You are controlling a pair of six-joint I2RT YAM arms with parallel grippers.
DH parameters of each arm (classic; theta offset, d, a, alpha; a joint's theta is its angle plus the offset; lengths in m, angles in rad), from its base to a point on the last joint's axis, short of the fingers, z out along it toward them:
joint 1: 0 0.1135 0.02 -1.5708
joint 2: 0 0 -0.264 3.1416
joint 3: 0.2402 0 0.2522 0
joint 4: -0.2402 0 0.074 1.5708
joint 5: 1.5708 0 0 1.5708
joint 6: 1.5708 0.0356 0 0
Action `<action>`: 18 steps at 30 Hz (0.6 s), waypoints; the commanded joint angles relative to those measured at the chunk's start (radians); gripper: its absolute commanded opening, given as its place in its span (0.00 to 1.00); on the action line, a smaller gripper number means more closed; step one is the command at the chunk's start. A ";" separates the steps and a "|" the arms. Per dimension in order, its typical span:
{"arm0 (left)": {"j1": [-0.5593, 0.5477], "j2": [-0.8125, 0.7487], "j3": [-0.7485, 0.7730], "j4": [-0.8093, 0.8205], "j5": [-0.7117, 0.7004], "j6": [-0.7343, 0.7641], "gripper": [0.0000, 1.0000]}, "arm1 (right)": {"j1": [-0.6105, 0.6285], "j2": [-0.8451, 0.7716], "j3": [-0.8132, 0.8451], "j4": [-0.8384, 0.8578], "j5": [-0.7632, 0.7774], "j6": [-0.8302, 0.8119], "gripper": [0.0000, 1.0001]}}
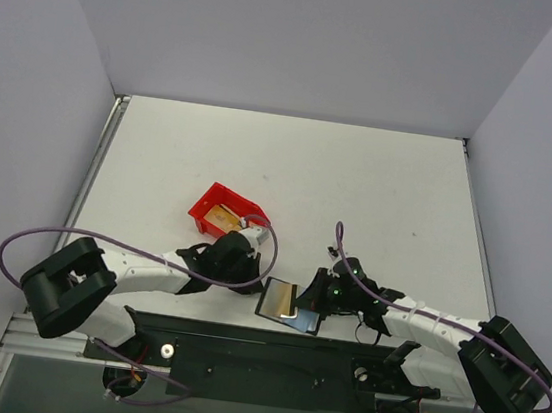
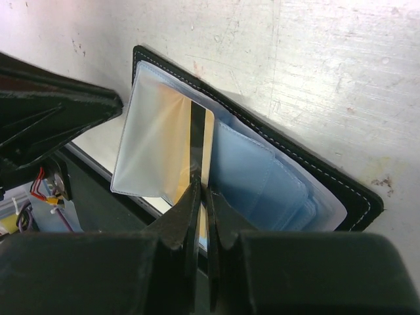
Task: Put the credit cards into the card holder
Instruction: Insert the credit card into the card holder.
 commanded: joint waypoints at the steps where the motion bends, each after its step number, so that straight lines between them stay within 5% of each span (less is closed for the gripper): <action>1: -0.010 -0.149 0.002 -0.045 -0.048 -0.019 0.00 | -0.006 0.027 0.038 -0.027 -0.013 -0.041 0.00; 8: -0.008 -0.224 0.054 -0.025 -0.016 0.012 0.00 | -0.008 0.044 0.054 -0.037 -0.017 -0.054 0.00; 18: -0.065 -0.043 0.074 0.059 0.071 0.024 0.00 | -0.010 0.056 0.064 -0.045 -0.022 -0.059 0.00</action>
